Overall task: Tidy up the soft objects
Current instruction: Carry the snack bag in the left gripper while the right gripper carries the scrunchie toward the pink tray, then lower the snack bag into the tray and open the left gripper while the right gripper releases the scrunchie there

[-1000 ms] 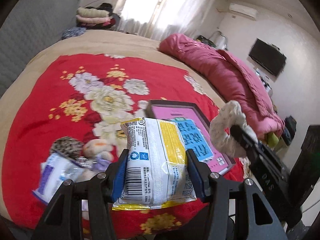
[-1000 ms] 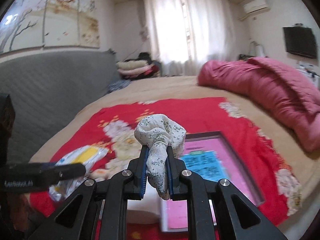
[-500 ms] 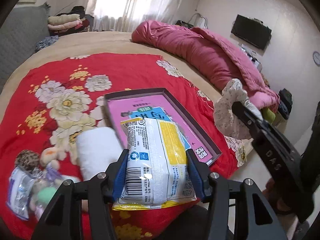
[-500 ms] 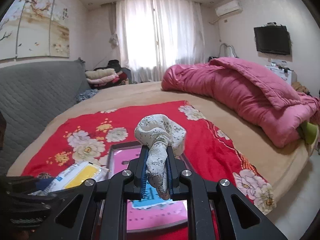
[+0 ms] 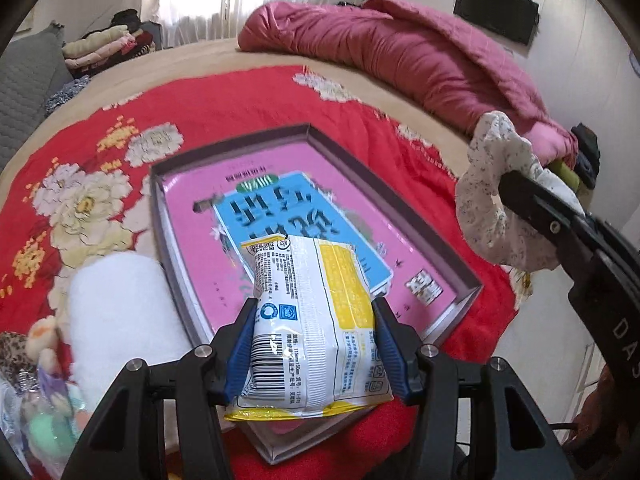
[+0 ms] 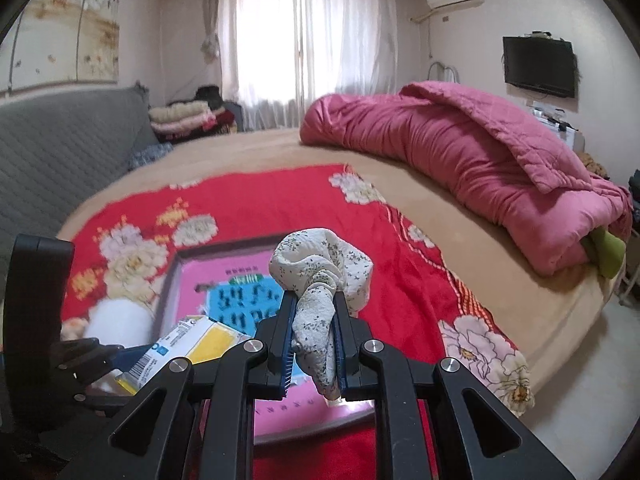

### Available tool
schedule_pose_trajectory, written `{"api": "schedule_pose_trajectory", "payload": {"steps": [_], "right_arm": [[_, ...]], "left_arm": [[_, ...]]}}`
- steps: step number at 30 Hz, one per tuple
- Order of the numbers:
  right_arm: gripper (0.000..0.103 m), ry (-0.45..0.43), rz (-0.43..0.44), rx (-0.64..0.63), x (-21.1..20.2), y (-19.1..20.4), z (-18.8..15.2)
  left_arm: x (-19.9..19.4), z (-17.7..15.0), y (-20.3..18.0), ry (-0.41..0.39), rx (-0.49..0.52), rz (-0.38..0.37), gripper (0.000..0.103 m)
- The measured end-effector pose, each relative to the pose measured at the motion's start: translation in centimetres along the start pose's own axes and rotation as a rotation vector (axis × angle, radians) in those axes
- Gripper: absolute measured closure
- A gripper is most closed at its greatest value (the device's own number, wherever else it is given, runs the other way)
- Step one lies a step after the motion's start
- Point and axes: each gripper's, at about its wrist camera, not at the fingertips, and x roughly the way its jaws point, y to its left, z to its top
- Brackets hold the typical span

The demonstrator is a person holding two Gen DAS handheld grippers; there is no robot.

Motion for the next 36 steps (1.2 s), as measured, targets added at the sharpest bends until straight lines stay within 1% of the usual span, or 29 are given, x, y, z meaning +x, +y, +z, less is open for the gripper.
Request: {"api": "schedule_pose_trajectory", "payload": {"steps": [4,9,15,18,20,25,27,29,33,34,36], "right_arm": [[0.086,0.071,-0.017,-0.028,2.1,-0.1,-0.8],[0.086,0.171,-0.027,-0.061,4.8,0.2,-1.8],[0.085,0.266,0.002,-0.058,7.2,0.1,-3.0],[0.082,0.284,0.053,-0.017,7.7,-0.3,-3.2],[0.077,0.297,0.083,0.009,7.9,-0.6,-3.3],[0.071,0.309,0.132,0.054,8.0,-0.9,-3.5],[0.066,0.318,0.133,0.064,8.0,-1.0,-3.6],[0.056,0.321,0.127,0.055,8.1,-0.8,-3.6],[0.052,0.318,0.135,0.032,8.1,-0.3,-3.6],[0.049,0.314,0.136,0.024,8.0,-0.2,-3.5],[0.046,0.285,0.131,0.001,7.5,0.2,-3.3]], "left_arm": [[1.4,-0.7,-0.2,0.027,0.024,0.017,0.048],[2.1,-1.5,-0.1,0.045,0.039,0.017,0.048],[2.2,-1.7,-0.4,0.04,0.06,0.015,0.047],[2.3,-1.6,-0.3,0.038,0.064,0.016,0.047],[2.3,-1.6,-0.2,0.041,0.062,0.012,0.047],[2.4,-1.6,-0.3,0.042,0.062,0.01,0.047],[2.4,-1.6,-0.3,0.043,0.063,0.011,0.047],[2.5,-1.5,-0.4,0.045,0.065,0.014,0.047],[2.5,-1.6,-0.4,0.044,0.07,0.019,0.047],[2.5,-1.6,-0.4,0.044,0.069,0.019,0.047],[2.6,-1.5,-0.4,0.044,0.072,0.023,0.047]]}}
